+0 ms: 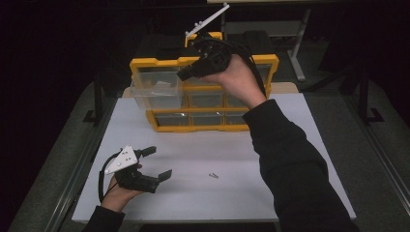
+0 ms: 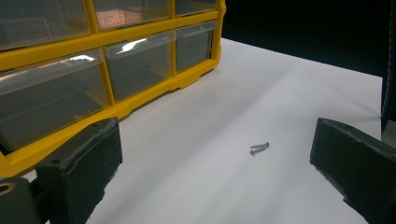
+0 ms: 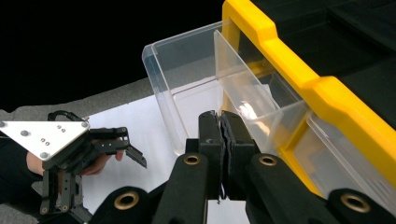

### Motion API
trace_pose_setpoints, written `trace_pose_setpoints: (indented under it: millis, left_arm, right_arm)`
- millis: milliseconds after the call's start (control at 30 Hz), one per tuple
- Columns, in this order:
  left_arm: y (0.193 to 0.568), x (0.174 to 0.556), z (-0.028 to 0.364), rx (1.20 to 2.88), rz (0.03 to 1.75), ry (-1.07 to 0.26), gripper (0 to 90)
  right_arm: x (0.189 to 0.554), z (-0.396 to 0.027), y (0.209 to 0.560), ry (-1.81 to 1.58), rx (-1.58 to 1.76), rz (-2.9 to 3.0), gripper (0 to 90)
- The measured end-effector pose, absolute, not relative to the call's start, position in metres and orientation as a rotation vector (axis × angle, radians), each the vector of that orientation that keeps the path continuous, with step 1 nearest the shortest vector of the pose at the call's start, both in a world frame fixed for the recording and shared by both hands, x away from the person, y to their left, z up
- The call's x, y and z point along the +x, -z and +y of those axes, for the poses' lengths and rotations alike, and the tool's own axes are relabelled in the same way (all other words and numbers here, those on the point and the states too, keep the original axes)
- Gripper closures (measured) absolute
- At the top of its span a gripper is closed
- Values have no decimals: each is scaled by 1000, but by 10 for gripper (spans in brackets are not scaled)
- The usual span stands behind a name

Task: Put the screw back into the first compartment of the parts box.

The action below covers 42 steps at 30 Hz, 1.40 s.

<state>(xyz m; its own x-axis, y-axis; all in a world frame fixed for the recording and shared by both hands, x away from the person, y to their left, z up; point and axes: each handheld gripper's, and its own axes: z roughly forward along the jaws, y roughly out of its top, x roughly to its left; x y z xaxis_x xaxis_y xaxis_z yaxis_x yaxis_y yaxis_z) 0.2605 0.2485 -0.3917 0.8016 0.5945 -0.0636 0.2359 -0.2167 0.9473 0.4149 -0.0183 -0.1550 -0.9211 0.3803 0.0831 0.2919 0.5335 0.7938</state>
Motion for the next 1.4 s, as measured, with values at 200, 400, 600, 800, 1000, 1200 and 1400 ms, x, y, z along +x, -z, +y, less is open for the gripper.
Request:
trace_pose_setpoints:
  millis: [200,400,600,800,1000,1200,1400]
  left_arm:
    - [391,260,250,1808,639,-377,17]
    - [391,260,249,1806,645,-373,18]
    - [391,260,249,1808,645,-372,18]
    - [391,260,249,1806,644,-371,18]
    - [391,260,249,1805,644,-370,18]
    - [391,259,248,1794,651,-363,18]
    - [391,260,249,1808,643,-370,18]
  right_arm:
    - [419,-8,155,-1361,578,2663,878]
    - [420,1,155,-1362,597,2670,877]
    - [422,10,156,-1349,588,2682,877]
    - [424,16,159,-1323,581,2691,875]
    - [427,20,162,-1304,580,2702,875]
    - [429,24,166,-1288,567,2707,869]
    - [426,25,164,-1301,601,2679,664]
